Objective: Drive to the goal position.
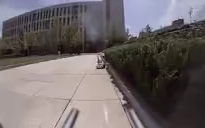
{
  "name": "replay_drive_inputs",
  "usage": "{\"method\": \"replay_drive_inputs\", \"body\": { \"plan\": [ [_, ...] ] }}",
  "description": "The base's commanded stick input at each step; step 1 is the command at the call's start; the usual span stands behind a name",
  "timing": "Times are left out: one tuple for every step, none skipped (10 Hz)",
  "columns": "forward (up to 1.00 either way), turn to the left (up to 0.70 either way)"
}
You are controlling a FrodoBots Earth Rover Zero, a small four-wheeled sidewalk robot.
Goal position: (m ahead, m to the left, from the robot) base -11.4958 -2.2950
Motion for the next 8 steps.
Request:
{"method": "replay_drive_inputs", "body": {
  "plan": [
    [0.5,0.5],
    [0.5,0.5],
    [0.5,0.5],
    [0.5,0.5],
    [0.5,0.5],
    [0.5,0.5],
    [0.5,0.5],
    [0.5,0.5]
  ]
}}
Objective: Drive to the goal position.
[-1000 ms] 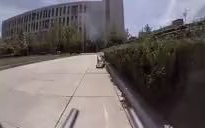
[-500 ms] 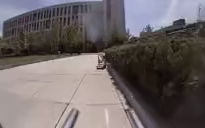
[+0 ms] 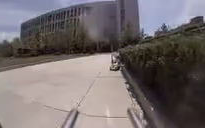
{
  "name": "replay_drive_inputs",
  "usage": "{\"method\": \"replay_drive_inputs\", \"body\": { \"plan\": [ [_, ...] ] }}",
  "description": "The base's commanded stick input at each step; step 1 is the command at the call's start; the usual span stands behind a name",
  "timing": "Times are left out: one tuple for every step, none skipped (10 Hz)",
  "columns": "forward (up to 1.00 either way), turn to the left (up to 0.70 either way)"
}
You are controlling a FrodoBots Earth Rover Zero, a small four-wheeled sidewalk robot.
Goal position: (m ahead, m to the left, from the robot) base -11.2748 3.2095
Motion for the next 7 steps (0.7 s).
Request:
{"method": "replay_drive_inputs", "body": {
  "plan": [
    [0.5,0.5],
    [0.5,0.5],
    [0.5,0.5],
    [0.5,0.5],
    [0.5,0.5],
    [0.5,0.5],
    [0.5,0.5]
  ]
}}
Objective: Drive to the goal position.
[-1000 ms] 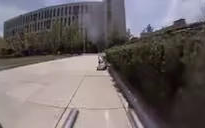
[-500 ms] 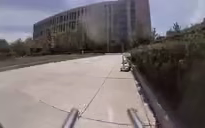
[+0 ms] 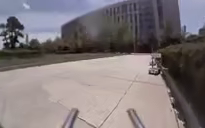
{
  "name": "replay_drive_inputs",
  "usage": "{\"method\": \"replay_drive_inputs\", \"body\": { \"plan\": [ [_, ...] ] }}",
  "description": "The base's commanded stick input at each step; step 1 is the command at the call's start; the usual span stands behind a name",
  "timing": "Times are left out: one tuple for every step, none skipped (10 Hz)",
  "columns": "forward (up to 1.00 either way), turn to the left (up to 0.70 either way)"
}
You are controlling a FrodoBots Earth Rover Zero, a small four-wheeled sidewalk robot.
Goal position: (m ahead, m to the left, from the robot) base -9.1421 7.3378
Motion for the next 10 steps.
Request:
{"method": "replay_drive_inputs", "body": {
  "plan": [
    [0.5,0.5],
    [0.5,0.5],
    [0.5,0.5],
    [0.5,0.5],
    [0.5,0.5],
    [0.5,0.5],
    [0.5,0.5],
    [0.5,0.5],
    [0.5,0.5],
    [0.5,0.5]
  ]
}}
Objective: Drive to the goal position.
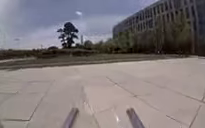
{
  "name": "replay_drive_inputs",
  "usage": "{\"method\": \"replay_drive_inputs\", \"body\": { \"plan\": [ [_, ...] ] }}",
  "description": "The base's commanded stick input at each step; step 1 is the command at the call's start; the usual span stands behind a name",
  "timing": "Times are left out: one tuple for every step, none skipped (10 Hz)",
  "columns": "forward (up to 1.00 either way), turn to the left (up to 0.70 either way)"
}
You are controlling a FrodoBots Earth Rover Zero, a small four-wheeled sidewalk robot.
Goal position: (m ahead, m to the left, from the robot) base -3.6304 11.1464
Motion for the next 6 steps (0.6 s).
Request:
{"method": "replay_drive_inputs", "body": {
  "plan": [
    [0.5,0.5],
    [0.5,0.5],
    [0.5,0.5],
    [0.5,0.5],
    [0.5,0.5],
    [0.5,0.5]
  ]
}}
